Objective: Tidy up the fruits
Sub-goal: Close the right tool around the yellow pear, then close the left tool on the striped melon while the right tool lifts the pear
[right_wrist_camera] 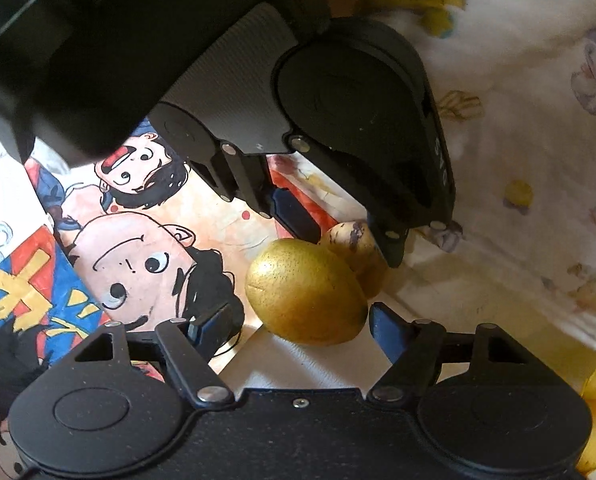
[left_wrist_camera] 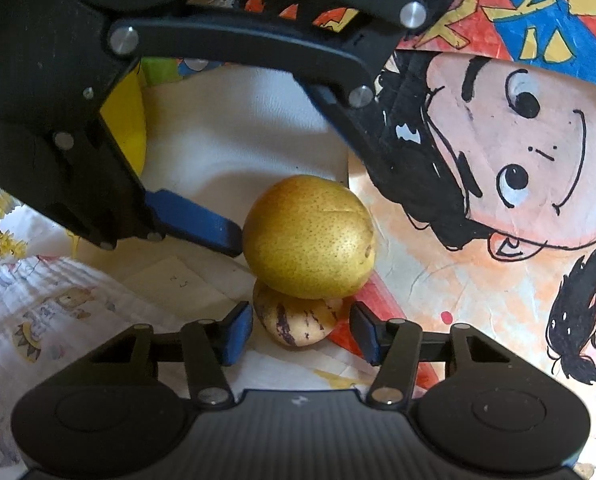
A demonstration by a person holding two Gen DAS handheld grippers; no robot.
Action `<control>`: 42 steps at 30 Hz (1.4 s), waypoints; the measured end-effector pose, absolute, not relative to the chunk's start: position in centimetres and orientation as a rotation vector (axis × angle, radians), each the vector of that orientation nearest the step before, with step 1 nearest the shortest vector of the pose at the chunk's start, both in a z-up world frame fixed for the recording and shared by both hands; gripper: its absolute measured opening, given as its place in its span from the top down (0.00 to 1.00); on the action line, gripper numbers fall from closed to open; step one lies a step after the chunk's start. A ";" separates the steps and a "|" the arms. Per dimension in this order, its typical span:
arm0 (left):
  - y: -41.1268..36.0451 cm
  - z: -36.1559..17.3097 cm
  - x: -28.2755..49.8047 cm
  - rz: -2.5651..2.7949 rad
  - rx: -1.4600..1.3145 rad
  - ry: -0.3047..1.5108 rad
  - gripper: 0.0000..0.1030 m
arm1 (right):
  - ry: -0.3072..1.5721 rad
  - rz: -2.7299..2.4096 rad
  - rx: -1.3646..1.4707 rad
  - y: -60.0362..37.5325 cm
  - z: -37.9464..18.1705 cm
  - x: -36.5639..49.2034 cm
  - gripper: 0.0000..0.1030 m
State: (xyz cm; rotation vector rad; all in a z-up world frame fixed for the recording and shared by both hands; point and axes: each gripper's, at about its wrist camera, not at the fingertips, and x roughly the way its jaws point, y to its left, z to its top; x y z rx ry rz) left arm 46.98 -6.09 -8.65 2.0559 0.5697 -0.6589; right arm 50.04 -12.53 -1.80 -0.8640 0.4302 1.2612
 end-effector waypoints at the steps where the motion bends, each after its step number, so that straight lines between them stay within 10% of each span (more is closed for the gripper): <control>1: -6.1 -8.7 47.0 -0.661 2.057 0.570 0.43 | 0.420 1.266 -0.875 -12.5 -1.8 50.0 0.25; 42: -6.6 -8.2 45.3 -0.655 2.028 0.556 0.43 | 0.441 1.315 -0.894 -15.4 -1.2 47.7 0.36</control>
